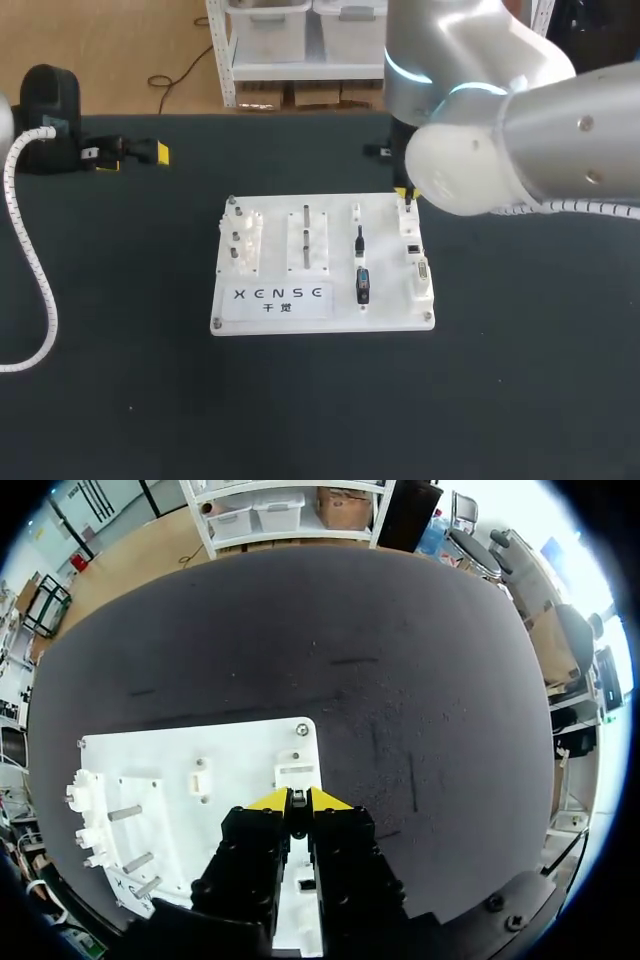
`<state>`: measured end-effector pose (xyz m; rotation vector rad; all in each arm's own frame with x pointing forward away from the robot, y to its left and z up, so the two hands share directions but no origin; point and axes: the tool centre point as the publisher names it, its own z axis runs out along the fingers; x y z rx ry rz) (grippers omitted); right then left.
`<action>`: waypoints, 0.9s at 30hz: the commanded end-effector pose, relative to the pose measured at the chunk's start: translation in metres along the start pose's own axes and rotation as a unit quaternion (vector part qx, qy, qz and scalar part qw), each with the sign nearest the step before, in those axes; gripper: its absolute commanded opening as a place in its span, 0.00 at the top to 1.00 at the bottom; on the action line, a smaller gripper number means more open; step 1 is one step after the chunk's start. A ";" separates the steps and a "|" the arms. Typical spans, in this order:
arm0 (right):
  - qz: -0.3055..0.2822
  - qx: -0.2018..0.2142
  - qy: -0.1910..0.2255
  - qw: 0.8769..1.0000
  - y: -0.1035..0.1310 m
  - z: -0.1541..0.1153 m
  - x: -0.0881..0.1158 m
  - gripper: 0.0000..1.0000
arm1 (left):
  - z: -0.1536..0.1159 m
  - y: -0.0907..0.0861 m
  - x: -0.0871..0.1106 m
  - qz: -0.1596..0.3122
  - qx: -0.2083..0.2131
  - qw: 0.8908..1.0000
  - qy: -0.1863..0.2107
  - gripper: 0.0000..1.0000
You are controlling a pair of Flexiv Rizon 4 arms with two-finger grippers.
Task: Insert the USB connector, Ethernet cable, and multi-pin plug into their matching sockets one by one.
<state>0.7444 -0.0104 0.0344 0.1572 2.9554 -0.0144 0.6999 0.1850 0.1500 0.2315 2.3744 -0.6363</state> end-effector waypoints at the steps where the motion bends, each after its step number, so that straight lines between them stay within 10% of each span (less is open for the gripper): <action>1: 0.001 0.002 -0.004 1.000 -0.001 0.004 0.001 1.00 | 0.000 0.000 0.000 0.000 0.000 1.000 0.000 0.00; 27: -0.001 0.005 0.000 1.000 0.004 0.010 0.001 1.00 | 0.000 0.000 0.000 0.000 0.000 1.000 0.000 0.00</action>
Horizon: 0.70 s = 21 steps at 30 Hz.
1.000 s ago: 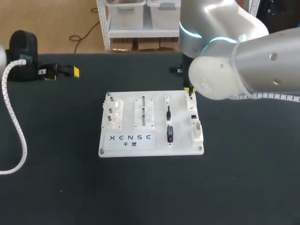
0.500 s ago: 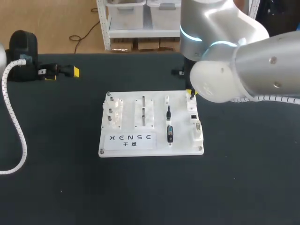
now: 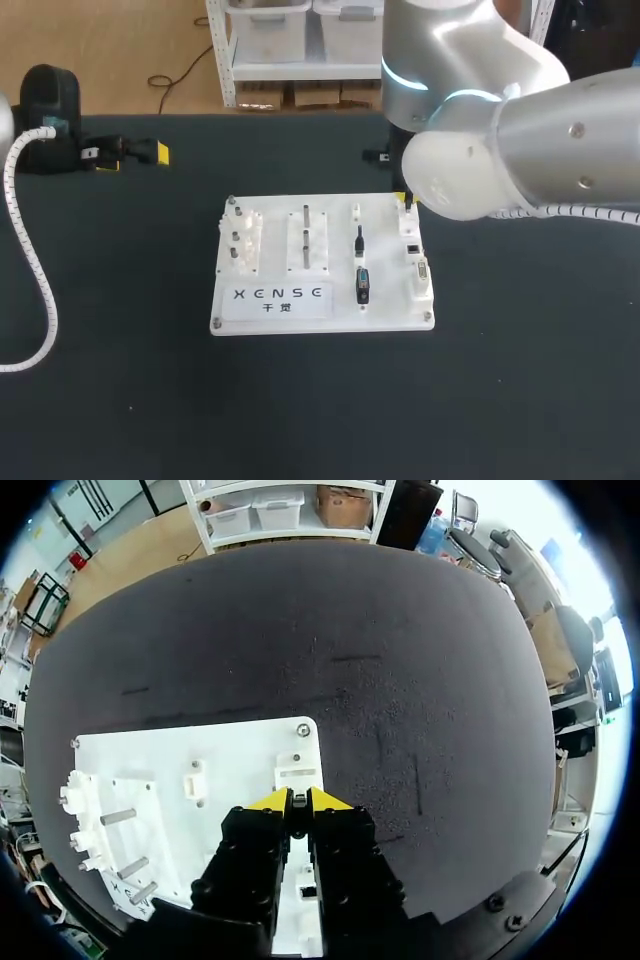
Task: Insert the USB connector, Ethernet cable, and multi-pin plug into their matching sockets one by one.
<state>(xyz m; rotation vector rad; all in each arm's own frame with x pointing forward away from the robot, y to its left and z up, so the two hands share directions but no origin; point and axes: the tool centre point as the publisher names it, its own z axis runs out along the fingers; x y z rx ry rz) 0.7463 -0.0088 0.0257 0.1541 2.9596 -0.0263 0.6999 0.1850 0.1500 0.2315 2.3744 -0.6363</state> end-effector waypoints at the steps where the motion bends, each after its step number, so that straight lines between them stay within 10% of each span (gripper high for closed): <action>1: 0.001 0.001 -0.001 1.000 0.001 0.003 0.002 1.00 | 0.000 0.000 0.000 0.000 0.000 1.000 0.000 0.00; 21: 0.023 0.017 0.020 0.999 -0.004 0.026 0.010 1.00 | 0.000 0.000 0.000 0.000 0.000 1.000 0.000 0.00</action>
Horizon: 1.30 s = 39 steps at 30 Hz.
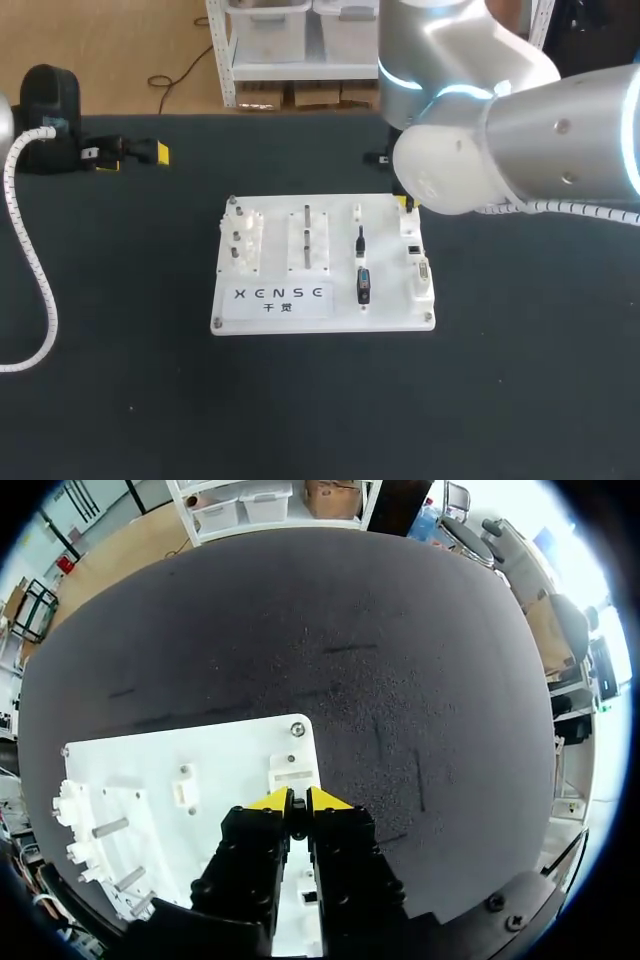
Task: Insert the USB connector, Ethernet cable, and multi-pin plug into their matching sockets one by one.
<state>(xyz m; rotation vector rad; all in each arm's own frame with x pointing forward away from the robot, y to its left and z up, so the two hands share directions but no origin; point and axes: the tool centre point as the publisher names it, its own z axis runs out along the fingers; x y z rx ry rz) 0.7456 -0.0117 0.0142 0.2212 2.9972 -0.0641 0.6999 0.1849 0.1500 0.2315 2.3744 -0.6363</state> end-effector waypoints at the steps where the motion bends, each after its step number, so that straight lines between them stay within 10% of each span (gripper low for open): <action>1: 0.004 0.003 -0.003 1.000 -0.002 0.015 0.009 1.00 | 0.000 0.000 0.000 0.000 0.000 1.000 0.000 0.00; 4: 0.007 0.011 -0.009 1.000 -0.004 0.015 0.010 0.87 | 0.000 0.000 0.000 0.000 0.000 1.000 0.000 0.00; 5: 0.008 0.017 -0.014 1.000 -0.005 0.015 0.010 0.56 | 0.000 0.000 0.000 0.000 0.000 1.000 0.000 0.00; 6: 0.012 0.020 -0.020 1.000 -0.006 0.012 0.009 0.00 | 0.000 0.000 0.000 0.000 0.000 1.000 0.000 0.00; 21: 0.019 0.017 -0.059 0.998 0.023 -0.058 0.026 0.00 | 0.000 0.000 0.000 0.000 0.000 1.000 0.000 0.00; 39: -0.026 -0.010 0.002 1.000 0.060 -0.045 0.091 0.00 | 0.000 0.000 0.000 0.000 0.000 1.000 0.000 0.00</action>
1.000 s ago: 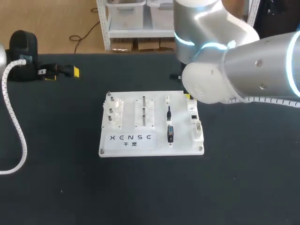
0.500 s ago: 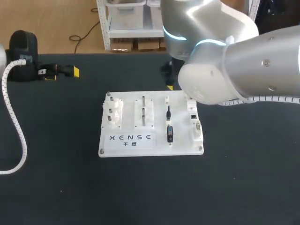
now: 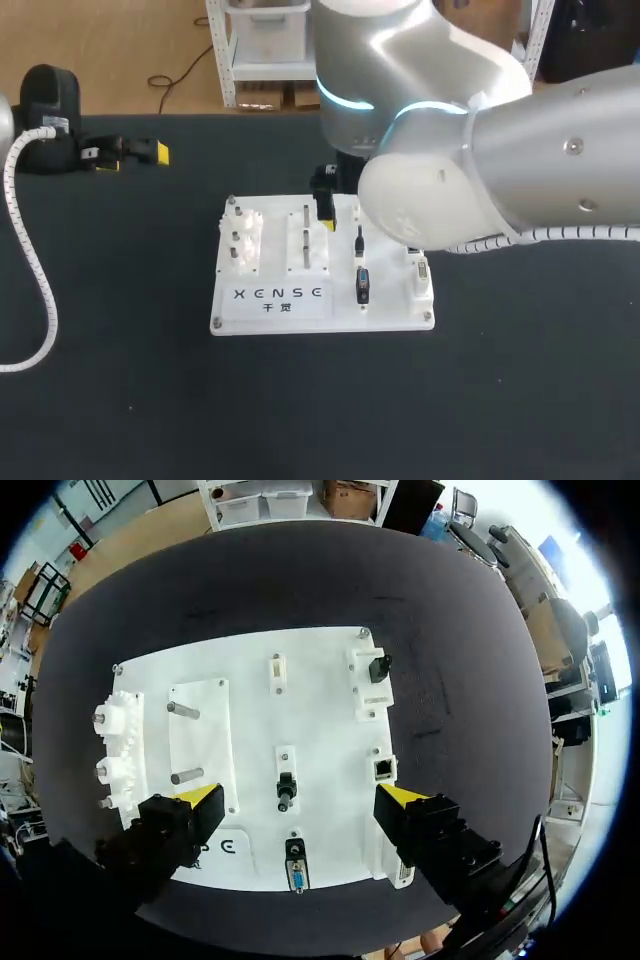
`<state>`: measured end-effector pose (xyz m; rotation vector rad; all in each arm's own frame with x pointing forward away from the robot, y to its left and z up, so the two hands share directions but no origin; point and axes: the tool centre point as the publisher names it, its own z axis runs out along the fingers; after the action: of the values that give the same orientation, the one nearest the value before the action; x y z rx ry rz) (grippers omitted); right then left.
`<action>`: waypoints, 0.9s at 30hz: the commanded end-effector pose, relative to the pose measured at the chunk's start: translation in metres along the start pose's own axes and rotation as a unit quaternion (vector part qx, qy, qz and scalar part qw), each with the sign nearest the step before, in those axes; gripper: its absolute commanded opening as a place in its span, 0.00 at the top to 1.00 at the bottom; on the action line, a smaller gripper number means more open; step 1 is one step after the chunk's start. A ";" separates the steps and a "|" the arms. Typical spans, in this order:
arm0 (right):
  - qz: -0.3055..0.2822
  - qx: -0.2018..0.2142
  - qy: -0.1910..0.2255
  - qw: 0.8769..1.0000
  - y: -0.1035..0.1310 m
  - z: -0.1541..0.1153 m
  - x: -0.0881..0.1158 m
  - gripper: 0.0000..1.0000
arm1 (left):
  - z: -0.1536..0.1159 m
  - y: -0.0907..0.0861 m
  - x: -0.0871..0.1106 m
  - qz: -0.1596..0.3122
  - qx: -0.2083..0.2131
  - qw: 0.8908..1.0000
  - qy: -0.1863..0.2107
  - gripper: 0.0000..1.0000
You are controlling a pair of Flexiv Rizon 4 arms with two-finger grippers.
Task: Insert the USB connector, Ethernet cable, and multi-pin plug into their matching sockets one by one.
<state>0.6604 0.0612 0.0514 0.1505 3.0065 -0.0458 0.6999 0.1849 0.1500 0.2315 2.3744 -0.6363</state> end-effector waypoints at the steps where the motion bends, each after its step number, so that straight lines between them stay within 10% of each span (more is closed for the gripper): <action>1: -0.006 -0.005 0.001 1.000 0.002 0.009 0.004 0.00 | 0.000 0.000 0.000 0.000 0.000 1.000 0.000 0.00; 27: -0.027 -0.032 0.013 0.999 0.002 0.027 0.007 0.00 | 0.000 0.000 0.000 0.000 0.000 1.000 0.000 0.00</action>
<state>0.6581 0.0633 0.0230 0.0624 3.0359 0.0459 0.6999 0.1850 0.1500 0.2315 2.3744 -0.6363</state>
